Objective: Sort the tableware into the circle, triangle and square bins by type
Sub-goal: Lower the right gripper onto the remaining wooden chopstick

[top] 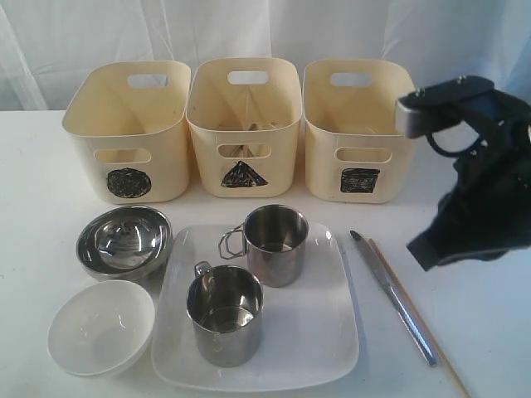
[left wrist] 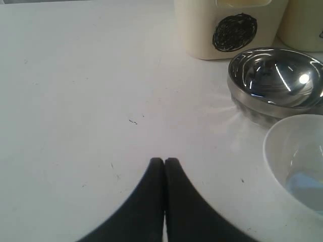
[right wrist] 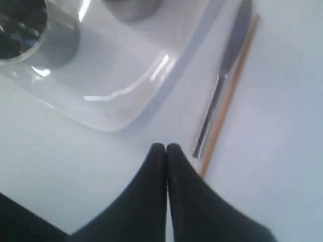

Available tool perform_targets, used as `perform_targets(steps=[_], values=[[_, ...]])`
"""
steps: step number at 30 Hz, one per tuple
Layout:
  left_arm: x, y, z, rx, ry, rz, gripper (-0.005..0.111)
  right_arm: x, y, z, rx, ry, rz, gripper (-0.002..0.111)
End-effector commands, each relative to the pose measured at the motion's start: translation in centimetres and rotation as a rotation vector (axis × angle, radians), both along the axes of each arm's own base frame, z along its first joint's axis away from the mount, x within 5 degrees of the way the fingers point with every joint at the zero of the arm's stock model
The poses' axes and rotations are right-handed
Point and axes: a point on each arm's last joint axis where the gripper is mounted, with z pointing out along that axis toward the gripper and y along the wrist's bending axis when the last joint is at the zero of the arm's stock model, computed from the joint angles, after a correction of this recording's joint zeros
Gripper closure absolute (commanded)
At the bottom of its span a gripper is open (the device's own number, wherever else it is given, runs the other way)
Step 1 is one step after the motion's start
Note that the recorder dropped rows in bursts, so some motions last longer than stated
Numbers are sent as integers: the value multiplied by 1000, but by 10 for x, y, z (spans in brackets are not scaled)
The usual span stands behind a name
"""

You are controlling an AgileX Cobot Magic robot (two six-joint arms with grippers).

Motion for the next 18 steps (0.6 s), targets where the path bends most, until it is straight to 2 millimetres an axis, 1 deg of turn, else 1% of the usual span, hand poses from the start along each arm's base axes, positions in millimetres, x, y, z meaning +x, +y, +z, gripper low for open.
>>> perform_targets(steps=[1,6,10,11,14,18], values=[[0,0,-1,-5,-3,4,107,-11,-10,-12,-90,93,-19,108],[0,0,-1,-5,-3,4,107,-10,-11,-30,-120,156,-63,108],[0,0,-1,-5,-3,4,107,-8,-11,-37,-125,164,-81,108],[0,0,-1,-5,-3,4,107,-7,-11,-38,-128,168,-82,106],[0,0,-1,-5,-3,4,107,-4,-10,-44,-145,195,-80,97],[0,0,-1,-5,-3,4,107,1,-12,-57,-219,261,-68,79]])
